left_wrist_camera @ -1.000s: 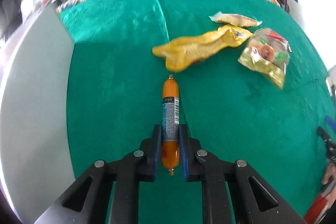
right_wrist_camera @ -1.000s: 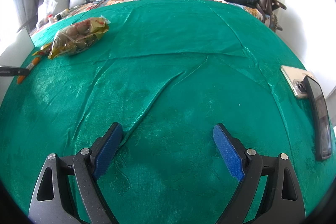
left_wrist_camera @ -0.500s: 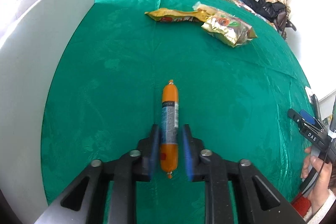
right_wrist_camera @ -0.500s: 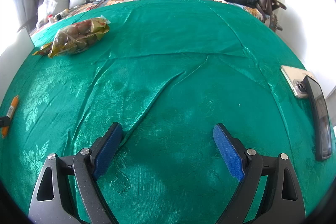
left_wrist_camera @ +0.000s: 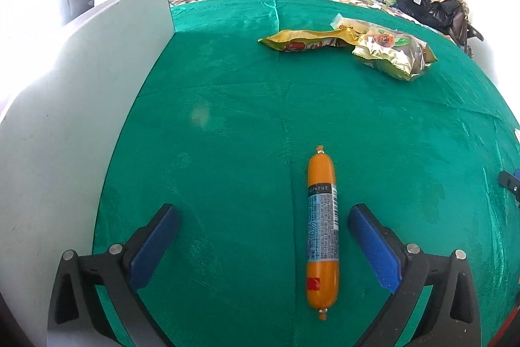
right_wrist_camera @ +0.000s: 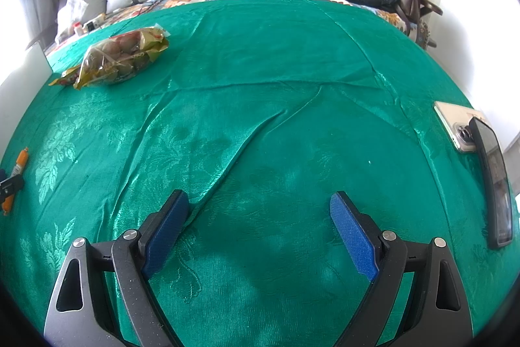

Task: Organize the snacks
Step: 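Grasp the red-labelled longan pack with the right gripper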

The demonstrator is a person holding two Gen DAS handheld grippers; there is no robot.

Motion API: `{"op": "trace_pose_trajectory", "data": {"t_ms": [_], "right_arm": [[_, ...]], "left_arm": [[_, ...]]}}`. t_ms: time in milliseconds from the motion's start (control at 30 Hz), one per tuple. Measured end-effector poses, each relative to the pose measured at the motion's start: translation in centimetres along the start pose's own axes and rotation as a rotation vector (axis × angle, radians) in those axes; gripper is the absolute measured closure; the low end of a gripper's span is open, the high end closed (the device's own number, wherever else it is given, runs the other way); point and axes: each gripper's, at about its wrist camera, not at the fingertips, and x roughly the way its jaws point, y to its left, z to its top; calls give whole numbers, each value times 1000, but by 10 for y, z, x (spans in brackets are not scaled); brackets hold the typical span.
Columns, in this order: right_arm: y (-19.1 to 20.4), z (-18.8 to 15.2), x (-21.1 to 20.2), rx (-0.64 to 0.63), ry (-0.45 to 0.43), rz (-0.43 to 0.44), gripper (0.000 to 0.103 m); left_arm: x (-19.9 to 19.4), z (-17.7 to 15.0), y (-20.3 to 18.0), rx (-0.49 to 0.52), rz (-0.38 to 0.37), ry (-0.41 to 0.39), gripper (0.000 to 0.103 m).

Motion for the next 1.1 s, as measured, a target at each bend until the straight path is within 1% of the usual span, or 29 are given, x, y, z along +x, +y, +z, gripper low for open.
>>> {"op": "trace_pose_trajectory", "data": {"t_ms": [100,800,867,900,933,1033,1100], "right_arm": [[0,0,0,0,0,0,12],[0,0,1,0,1,2,11],[0,3,2,7,13,4,9],[1,8,4,27,38,-3,10],[1,14,2,71,48,20,10],[8,40,-5,260,10,205,10],[25,68,1,364,23,330,10]], "left_arm": [[1,-1,1,1,2,-18,0],[-4,-5,1,-3,0,-20,0],[-4,-4,0,-2,1,-20,0],[-4,-4,0,-3,0,-20,0],[-4,-4,0,-3,-1,-20,0],[-4,-5,0,-3,0,-20,0],[-4,-5,0,-3,-1,-20,0]]}}
